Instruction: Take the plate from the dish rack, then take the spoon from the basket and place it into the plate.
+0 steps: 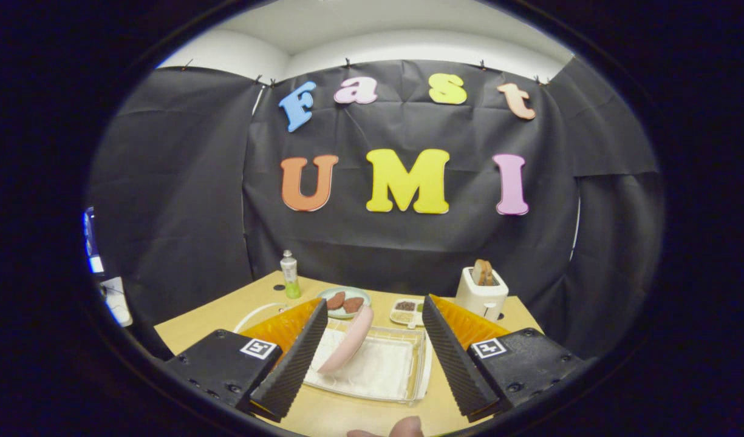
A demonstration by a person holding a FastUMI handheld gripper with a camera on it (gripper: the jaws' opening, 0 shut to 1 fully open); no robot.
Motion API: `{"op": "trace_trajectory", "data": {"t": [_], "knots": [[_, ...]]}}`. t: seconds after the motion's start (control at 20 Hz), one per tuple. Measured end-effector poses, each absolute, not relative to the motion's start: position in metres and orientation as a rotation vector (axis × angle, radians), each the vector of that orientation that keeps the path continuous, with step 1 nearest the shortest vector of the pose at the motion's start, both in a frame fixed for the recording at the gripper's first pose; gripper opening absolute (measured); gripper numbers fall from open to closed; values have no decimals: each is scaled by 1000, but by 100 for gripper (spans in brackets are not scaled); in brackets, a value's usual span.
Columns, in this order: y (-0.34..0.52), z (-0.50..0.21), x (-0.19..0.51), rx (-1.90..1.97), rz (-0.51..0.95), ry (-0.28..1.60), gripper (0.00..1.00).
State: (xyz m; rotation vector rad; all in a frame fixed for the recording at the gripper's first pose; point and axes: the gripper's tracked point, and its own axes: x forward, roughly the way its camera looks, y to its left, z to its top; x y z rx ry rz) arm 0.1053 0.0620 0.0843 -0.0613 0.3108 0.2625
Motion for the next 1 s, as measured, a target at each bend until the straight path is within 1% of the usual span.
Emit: {"op": "trace_trajectory", "data": {"t": [0.2, 0.4, 0.7, 0.9, 1.0], "knots": [[75, 76, 135, -84, 283, 466, 100], [97, 49, 159, -64, 315, 639, 100], [111, -4, 199, -12, 270, 870, 100], [114, -31, 220, 14, 225, 963, 100], [118, -44, 226, 36, 211, 1002, 97]]}}
